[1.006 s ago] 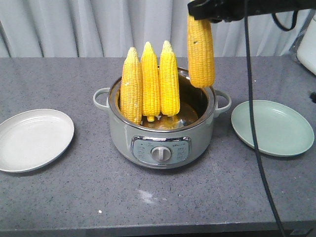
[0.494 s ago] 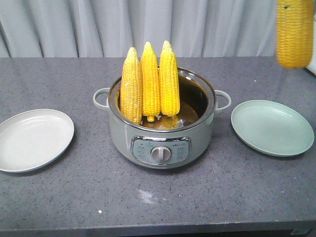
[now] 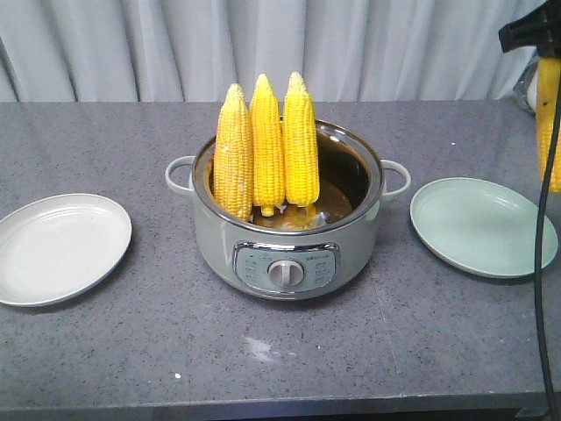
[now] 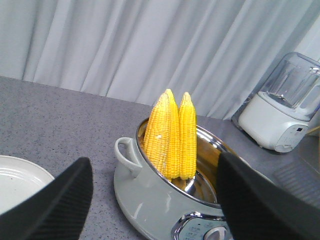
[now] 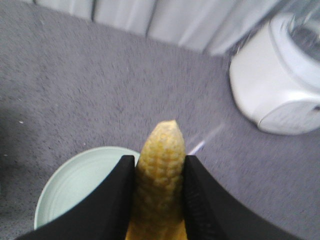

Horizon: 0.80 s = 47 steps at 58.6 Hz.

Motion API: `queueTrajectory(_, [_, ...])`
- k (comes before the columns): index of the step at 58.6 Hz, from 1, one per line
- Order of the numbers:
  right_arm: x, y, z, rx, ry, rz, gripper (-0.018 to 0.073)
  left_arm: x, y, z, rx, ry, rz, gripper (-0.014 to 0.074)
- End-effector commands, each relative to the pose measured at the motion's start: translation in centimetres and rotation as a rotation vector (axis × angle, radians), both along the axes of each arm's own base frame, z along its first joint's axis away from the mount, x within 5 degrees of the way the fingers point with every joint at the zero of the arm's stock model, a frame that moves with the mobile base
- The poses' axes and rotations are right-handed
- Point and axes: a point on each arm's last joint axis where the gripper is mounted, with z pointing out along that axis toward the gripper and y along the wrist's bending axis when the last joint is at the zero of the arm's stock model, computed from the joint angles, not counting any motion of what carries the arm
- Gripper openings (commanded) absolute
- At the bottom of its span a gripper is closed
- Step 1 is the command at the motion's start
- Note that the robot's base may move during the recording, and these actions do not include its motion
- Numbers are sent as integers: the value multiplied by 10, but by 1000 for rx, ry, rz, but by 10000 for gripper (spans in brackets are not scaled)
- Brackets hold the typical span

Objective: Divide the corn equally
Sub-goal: 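Lower the corn cob onto the pale green plate and release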

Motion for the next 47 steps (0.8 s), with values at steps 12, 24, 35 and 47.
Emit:
queueTrajectory(12, [50,-27,-38,183,-6,81,-6,1,2,13,-31,-54,26,495])
queueTrajectory(24, [76,-29,-79,212,92,96,-3,1,2,13,-30,-53,25,495])
queueTrajectory(35, [88,-30,-103,213,156,94,14,1,2,13,-29,-51,22,495])
queueTrajectory(47, [95,-30,-122,217,218,97,100,1,2,13,-29,-51,22,495])
